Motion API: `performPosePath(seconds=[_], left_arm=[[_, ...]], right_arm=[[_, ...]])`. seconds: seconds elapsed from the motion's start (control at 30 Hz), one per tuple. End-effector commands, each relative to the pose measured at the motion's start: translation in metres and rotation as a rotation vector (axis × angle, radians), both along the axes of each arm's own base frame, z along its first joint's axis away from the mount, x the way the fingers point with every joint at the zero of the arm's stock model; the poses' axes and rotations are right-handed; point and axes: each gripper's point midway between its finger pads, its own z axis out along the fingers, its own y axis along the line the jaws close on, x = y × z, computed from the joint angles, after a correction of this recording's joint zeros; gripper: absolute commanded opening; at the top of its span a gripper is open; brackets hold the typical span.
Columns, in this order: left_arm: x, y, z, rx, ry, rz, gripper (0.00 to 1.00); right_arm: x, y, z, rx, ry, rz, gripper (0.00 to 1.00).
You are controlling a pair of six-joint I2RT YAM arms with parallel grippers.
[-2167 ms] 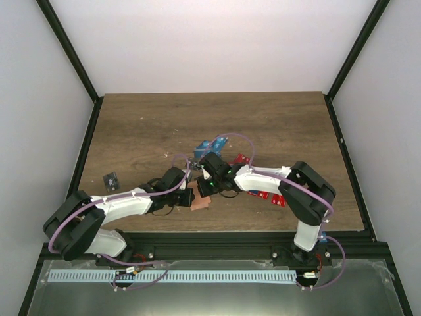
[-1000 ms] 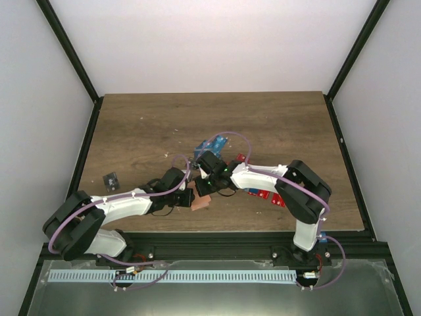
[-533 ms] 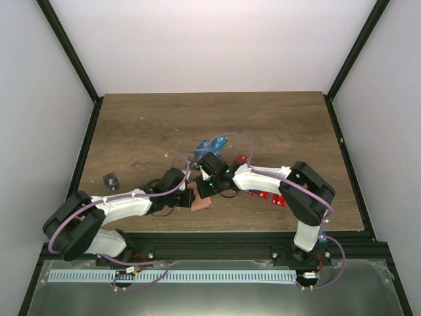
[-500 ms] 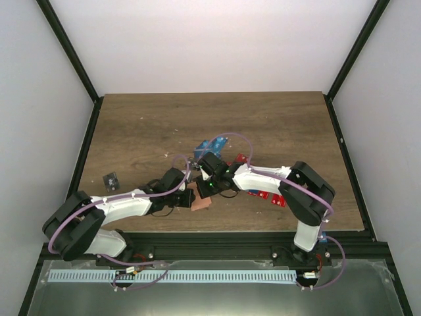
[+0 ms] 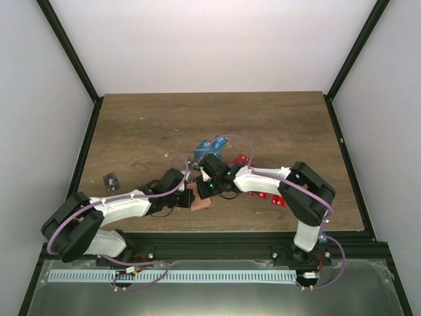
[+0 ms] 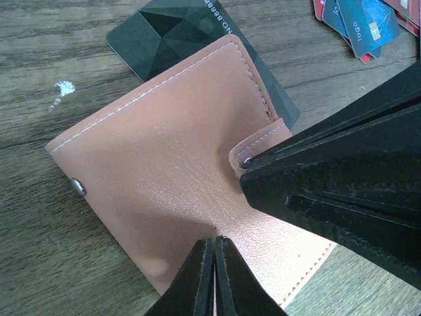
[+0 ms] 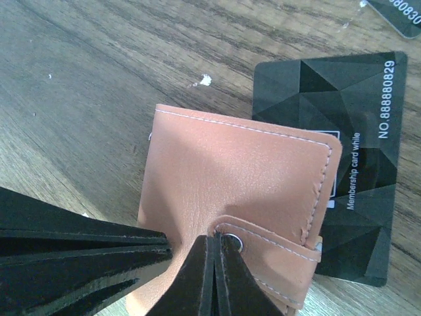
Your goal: Put the credit cards into the card holder
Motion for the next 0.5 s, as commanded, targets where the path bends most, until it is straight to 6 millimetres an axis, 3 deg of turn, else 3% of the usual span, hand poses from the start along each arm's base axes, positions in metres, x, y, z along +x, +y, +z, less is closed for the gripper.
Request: performPosePath(seconds=[0.0, 0.27, 0.47], left_arm=[[-0.004, 0.004, -0.003, 0.013, 0.002, -0.002, 0.05], [-0.003, 0.005, -0.003, 0.017, -0.001, 0.002, 0.05], [-0.004, 0.005, -0.004, 0.020, 0.000, 0.002, 0.05]], right_arm=[[-0.048, -0.031, -0.048, -0.140, 0.166, 0.034, 0.01], [-0.064, -0.054, -0.064, -0.188, 0.222, -0.006, 0.01], [-0.081, -0.059, -0.078, -0.147, 0.293, -0.033, 0.01]])
